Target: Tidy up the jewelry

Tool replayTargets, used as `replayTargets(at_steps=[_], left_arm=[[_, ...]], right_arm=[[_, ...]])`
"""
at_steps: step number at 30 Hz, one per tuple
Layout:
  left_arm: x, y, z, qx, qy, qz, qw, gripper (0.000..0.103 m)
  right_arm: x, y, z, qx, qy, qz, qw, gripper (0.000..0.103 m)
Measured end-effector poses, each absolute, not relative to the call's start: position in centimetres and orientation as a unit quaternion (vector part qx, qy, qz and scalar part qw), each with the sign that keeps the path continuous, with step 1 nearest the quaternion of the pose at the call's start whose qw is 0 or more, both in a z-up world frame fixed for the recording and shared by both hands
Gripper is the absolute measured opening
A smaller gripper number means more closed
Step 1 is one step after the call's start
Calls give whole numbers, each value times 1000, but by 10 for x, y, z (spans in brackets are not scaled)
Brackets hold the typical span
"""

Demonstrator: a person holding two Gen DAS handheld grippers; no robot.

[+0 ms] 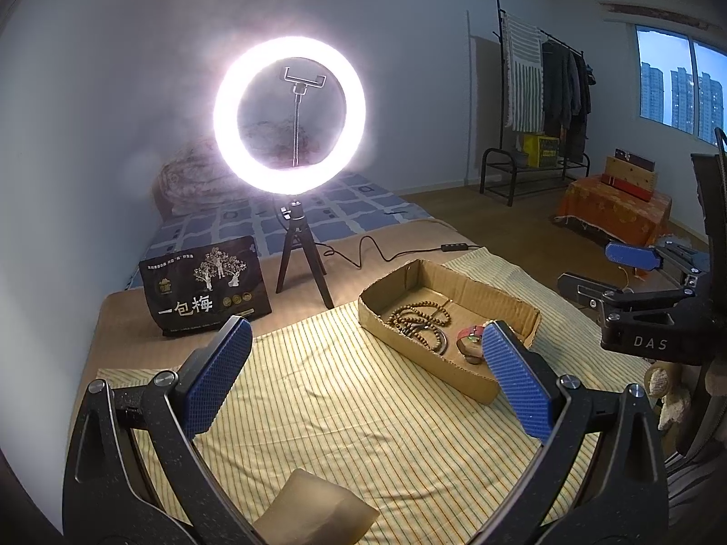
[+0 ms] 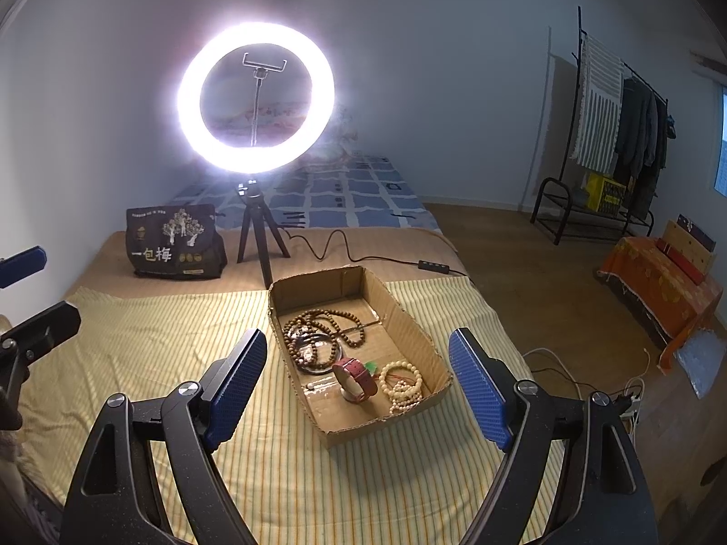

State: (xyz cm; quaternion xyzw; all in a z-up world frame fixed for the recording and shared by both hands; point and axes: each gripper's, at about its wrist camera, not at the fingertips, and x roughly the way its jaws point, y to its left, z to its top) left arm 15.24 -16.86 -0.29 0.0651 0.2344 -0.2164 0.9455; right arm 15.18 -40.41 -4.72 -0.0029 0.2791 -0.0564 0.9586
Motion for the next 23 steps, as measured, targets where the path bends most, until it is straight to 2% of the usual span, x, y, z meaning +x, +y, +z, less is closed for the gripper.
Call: replayTargets(at_steps=[23], left_arm=[[151,-168,-2,64,224,-204,951,103]], right_arm=[[154,-400,-48,-3,283,-53,958,82]])
